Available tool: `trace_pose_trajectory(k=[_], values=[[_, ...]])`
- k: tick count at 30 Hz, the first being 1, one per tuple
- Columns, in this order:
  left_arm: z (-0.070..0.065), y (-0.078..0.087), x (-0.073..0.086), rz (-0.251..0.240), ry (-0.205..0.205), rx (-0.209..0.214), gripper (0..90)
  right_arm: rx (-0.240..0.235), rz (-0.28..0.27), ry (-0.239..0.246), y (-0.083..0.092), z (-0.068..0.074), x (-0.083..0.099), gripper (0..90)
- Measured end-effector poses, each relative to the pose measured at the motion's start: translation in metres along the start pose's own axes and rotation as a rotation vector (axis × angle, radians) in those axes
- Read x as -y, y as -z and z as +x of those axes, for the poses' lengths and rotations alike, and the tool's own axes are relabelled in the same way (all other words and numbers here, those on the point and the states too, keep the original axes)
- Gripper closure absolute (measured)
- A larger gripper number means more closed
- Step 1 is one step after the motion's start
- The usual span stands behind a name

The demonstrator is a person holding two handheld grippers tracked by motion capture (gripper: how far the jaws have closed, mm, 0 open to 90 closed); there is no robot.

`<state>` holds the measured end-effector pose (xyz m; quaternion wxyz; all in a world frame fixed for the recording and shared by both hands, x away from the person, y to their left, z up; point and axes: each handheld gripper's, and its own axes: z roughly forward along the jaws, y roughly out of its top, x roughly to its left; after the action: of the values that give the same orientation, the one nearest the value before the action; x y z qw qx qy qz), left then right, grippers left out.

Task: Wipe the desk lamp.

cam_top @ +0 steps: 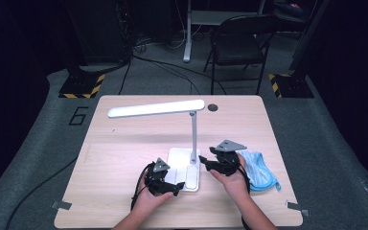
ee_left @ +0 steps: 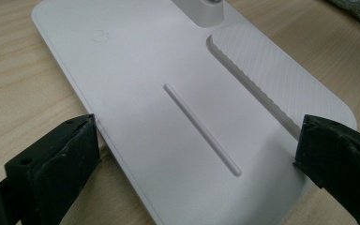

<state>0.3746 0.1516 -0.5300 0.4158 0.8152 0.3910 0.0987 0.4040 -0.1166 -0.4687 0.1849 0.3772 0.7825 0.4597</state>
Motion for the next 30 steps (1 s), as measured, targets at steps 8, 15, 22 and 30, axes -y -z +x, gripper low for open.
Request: trace_pose_trajectory(k=[8, 15, 22, 30], values=[[0.0, 0.0, -0.001, 0.006, -0.006, -0.003, 0.0, 0.093, 0.021, -0.101, 0.032, -0.03, 0.026, 38.5], [0.0, -0.001, -0.002, 0.008, -0.002, -0.006, 0.0, 0.231, 0.03, -0.106, 0.06, -0.05, 0.047, 36.9], [0.001, -0.001, -0.002, 0.006, -0.002, -0.006, 0.0, 0.319, 0.064, -0.171, 0.074, -0.072, 0.07, 34.5], [0.001, -0.001, -0.001, 0.001, -0.006, 0.0, 0.0, 0.321, 0.108, -0.226, 0.069, -0.076, 0.085, 34.1]])
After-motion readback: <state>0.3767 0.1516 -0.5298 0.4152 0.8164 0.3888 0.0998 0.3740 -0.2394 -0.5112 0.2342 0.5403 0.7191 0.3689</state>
